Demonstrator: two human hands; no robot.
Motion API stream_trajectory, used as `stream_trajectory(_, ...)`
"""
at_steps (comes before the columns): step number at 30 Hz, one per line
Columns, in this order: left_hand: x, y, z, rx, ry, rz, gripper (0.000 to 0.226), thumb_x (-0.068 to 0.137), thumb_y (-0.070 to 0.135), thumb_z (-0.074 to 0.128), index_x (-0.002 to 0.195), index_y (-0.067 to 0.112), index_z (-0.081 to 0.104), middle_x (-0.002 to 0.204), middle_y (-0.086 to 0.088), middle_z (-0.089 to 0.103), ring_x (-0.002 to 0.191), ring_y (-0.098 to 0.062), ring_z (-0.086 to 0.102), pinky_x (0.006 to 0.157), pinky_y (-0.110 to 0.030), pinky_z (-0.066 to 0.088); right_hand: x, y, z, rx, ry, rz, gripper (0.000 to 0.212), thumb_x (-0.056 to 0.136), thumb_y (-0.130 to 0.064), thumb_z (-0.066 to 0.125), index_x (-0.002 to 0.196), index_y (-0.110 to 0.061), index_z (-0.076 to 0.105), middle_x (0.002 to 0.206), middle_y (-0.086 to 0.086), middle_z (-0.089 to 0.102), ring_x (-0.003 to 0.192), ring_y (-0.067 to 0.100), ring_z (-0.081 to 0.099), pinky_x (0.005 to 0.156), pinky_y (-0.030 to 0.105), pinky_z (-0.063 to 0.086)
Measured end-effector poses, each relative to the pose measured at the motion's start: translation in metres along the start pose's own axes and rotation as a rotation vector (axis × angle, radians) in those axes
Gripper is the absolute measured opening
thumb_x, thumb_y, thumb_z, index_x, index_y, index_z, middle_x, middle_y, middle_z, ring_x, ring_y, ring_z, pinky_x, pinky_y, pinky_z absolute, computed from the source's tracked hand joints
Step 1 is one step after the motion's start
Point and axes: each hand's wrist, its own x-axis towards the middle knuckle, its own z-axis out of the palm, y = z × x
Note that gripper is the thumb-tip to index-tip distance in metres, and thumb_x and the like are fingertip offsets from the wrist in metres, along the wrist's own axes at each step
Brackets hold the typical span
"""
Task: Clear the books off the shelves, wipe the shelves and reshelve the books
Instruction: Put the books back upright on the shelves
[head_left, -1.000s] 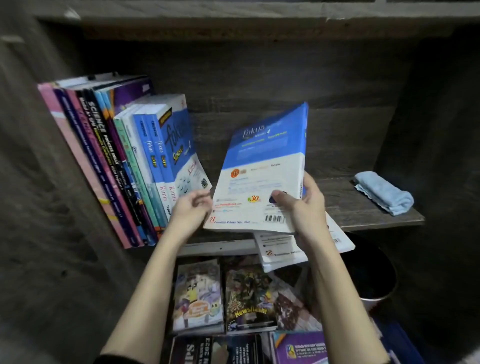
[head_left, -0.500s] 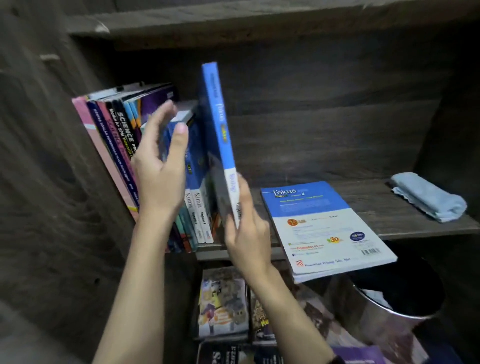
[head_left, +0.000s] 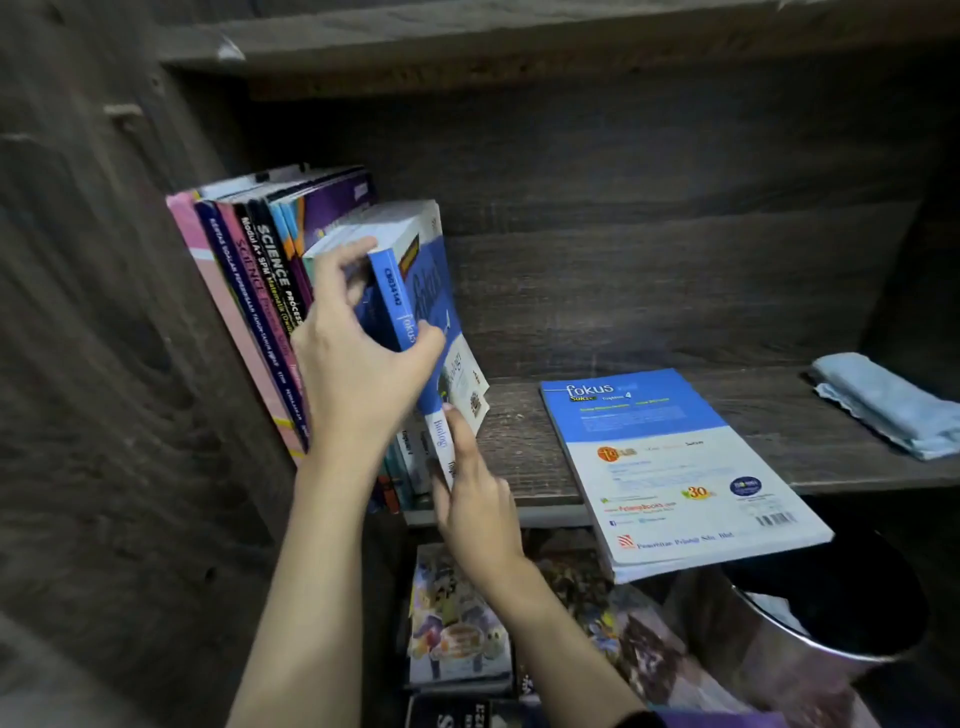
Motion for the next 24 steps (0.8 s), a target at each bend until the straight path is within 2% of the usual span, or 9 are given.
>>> stream_trajectory(2, -0.001, -0.003, 0.0, 0.031, -0.032, 0.02, 0.057, 0.069, 0.014, 0.073, 0.12, 0.018, 0.048, 0.103, 0.008, 0.064, 0.096, 0.0, 0.06, 0.083, -0.01, 0.044, 0.004, 0.004, -0.003, 0.082, -0.131, 0.06, 0.085, 0.092, -0.013, 0.055, 0.132, -0.051, -0.01, 0.156, -0.008, 0.027, 0.098, 0.042, 0.062, 0.069, 0.044, 0.048)
stream_trajectory(5, 0.001, -0.011, -0.001, 0.085, -0.111, 0.066, 0.063, 0.073, 0.018, 0.071, 0.128, 0.021, 0.043, 0.121, 0.005, 0.05, 0.108, -0.01, 0.052, 0.094, -0.032, 0.046, 0.01, 0.006, -0.01, 0.126, -0.248, 0.05, 0.082, 0.096, -0.019, 0.051, 0.128, -0.058, -0.014, 0.159, -0.014, 0.008, 0.128, 0.031, 0.046, 0.087, 0.043, 0.043)
stream_trajectory(7, 0.003, -0.015, -0.001, 0.162, -0.172, 0.114, 0.07, 0.077, 0.021, 0.069, 0.139, 0.024, 0.036, 0.133, 0.003, 0.037, 0.12, -0.011, 0.042, 0.103, -0.034, 0.04, 0.013, 0.012, -0.014, 0.192, -0.366, 0.083, 0.083, 0.093, -0.022, 0.056, 0.133, -0.055, -0.009, 0.159, -0.016, 0.004, 0.138, 0.021, 0.034, 0.097, 0.041, 0.039)
stream_trajectory(9, 0.004, -0.016, -0.001, 0.247, -0.219, 0.168, 0.079, 0.082, 0.025, 0.068, 0.147, 0.027, 0.025, 0.15, 0.005, 0.025, 0.134, -0.008, 0.027, 0.107, -0.029, 0.024, 0.016, 0.027, -0.017, 0.28, -0.504, 0.162, 0.107, 0.079, -0.02, 0.072, 0.139, -0.058, -0.008, 0.159, -0.017, 0.007, 0.144, 0.012, 0.023, 0.11, 0.041, 0.032)
stream_trajectory(11, 0.004, -0.014, -0.002, 0.268, -0.258, 0.181, 0.085, 0.084, 0.027, 0.068, 0.15, 0.032, 0.015, 0.156, 0.011, 0.018, 0.135, -0.003, 0.02, 0.103, -0.028, 0.014, 0.016, 0.044, -0.016, 0.381, -0.565, 0.263, 0.119, 0.063, -0.019, 0.083, 0.143, -0.054, 0.002, 0.159, -0.011, 0.015, 0.145, 0.009, 0.018, 0.118, 0.042, 0.022)
stream_trajectory(13, 0.005, -0.014, -0.004, 0.266, -0.262, 0.149, 0.085, 0.083, 0.028, 0.069, 0.148, 0.037, 0.015, 0.149, 0.011, 0.031, 0.131, -0.008, 0.026, 0.099, -0.028, 0.015, 0.014, 0.052, -0.014, 0.414, -0.553, 0.347, 0.111, 0.056, -0.023, 0.088, 0.141, -0.045, 0.02, 0.151, -0.002, 0.034, 0.139, 0.015, 0.033, 0.115, 0.04, 0.029)
stream_trajectory(16, 0.007, -0.016, -0.007, 0.288, -0.219, 0.159, 0.075, 0.078, 0.031, 0.072, 0.141, 0.036, 0.032, 0.125, 0.02, 0.041, 0.123, -0.008, 0.03, 0.092, -0.028, 0.017, 0.014, 0.051, -0.012, 0.324, -0.484, 0.358, 0.083, 0.059, -0.019, 0.09, 0.128, -0.022, 0.043, 0.13, 0.004, 0.054, 0.12, 0.021, 0.05, 0.102, 0.032, 0.041)
stream_trajectory(20, 0.006, -0.016, -0.005, 0.327, -0.158, 0.184, 0.072, 0.074, 0.033, 0.076, 0.137, 0.032, 0.041, 0.116, 0.023, 0.037, 0.118, -0.007, 0.029, 0.091, -0.029, 0.017, 0.013, 0.046, -0.01, 0.262, -0.386, 0.312, 0.072, 0.064, -0.017, 0.086, 0.128, -0.007, 0.054, 0.127, 0.008, 0.057, 0.118, 0.02, 0.052, 0.099, 0.02, 0.037)
stream_trajectory(24, 0.006, -0.02, 0.0, 0.349, -0.124, 0.208, 0.073, 0.076, 0.032, 0.075, 0.139, 0.027, 0.04, 0.126, 0.006, 0.054, 0.117, -0.012, 0.032, 0.092, -0.034, 0.018, 0.012, 0.043, -0.007, 0.236, -0.328, 0.334, 0.072, 0.069, -0.016, 0.084, 0.133, -0.007, 0.054, 0.13, 0.008, 0.058, 0.12, 0.019, 0.053, 0.099, 0.017, 0.035)
